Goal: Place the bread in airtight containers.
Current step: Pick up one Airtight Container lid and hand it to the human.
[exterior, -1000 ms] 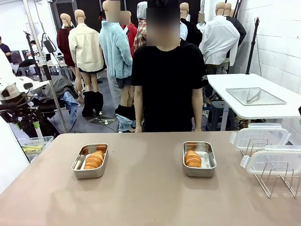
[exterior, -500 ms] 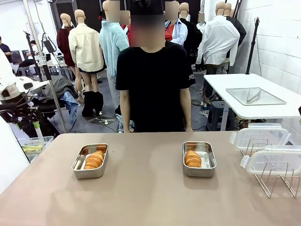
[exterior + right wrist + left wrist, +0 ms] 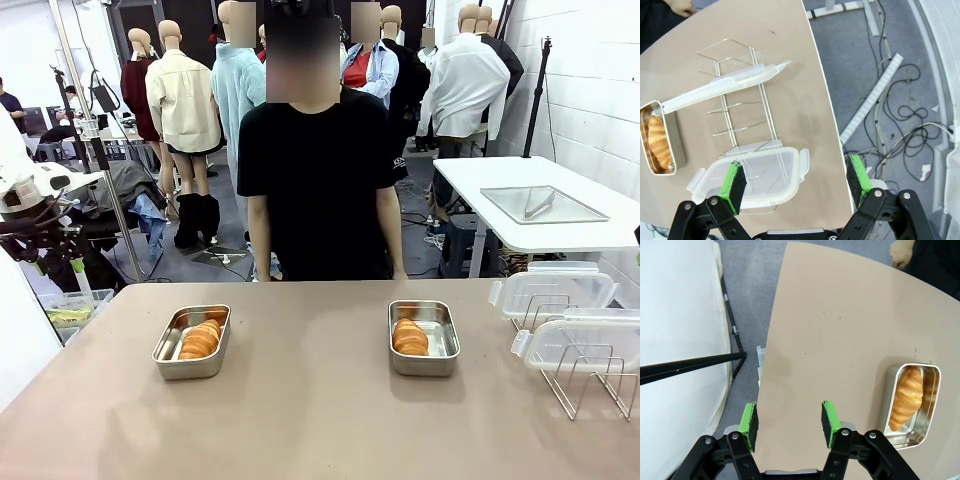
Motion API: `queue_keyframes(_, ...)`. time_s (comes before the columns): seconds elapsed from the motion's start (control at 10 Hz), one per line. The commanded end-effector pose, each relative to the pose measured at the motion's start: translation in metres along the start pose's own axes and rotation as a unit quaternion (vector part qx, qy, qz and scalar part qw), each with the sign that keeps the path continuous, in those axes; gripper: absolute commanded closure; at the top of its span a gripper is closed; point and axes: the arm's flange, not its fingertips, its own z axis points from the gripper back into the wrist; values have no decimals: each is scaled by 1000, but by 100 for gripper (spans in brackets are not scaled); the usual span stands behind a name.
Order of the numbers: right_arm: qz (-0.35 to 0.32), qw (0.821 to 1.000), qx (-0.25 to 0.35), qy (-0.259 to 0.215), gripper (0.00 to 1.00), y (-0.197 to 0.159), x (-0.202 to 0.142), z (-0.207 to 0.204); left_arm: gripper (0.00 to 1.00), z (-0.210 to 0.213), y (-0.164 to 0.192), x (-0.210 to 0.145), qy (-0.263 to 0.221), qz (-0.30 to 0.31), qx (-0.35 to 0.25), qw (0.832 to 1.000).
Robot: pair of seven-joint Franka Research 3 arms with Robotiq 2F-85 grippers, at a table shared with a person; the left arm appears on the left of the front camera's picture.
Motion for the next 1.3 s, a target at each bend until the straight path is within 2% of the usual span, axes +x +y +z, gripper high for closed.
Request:
queue_keyframes(0.0, -6, 1000, -8, 3, 0, 2, 0, 0, 33, 1, -2, 0, -1, 7, 10, 1000)
queue_keyframes(0.1, 0, 1000, 0, 0, 0, 0, 0, 0, 33, 1, -2, 0, -1, 7, 10, 1000)
queue_keyframes(0.4, 157, 987, 5, -11, 0, 25, -7, 39, 33, 1, -2, 0, -1, 7, 10, 1000)
queue_keyframes(0.5, 234, 972, 15, -4, 0, 32, -10, 54, 33, 1, -2, 0, -1, 7, 10, 1000)
queue_keyframes(0.6, 311, 949, 35, 27, 0, 42, -13, 60, 33, 1, -2, 0, -1, 7, 10, 1000)
queue_keyframes(0.7, 388, 917, 58, 77, 0, 55, -16, 63, 33, 1, -2, 0, -1, 7, 10, 1000)
queue_keyframes(0.8, 431, 894, 67, 104, 0, 64, -20, 65, 33, 1, -2, 0, -1, 7, 10, 1000)
queue_keyframes(0.9, 480, 868, 72, 105, 0, 69, -28, 62, 33, 1, -2, 0, -1, 7, 10, 1000)
queue_keyframes(1.0, 547, 825, 95, 108, 0, 74, -37, 54, 33, 1, -2, 0, -1, 7, 10, 1000)
queue_keyframes(1.1, 581, 805, 90, 83, 0, 77, -43, 42, 33, 1, -2, 0, -1, 7, 10, 1000)
queue_keyframes(1.2, 585, 808, 48, 47, 0, 80, -48, 32, 33, 1, -2, 0, -1, 7, 10, 1000)
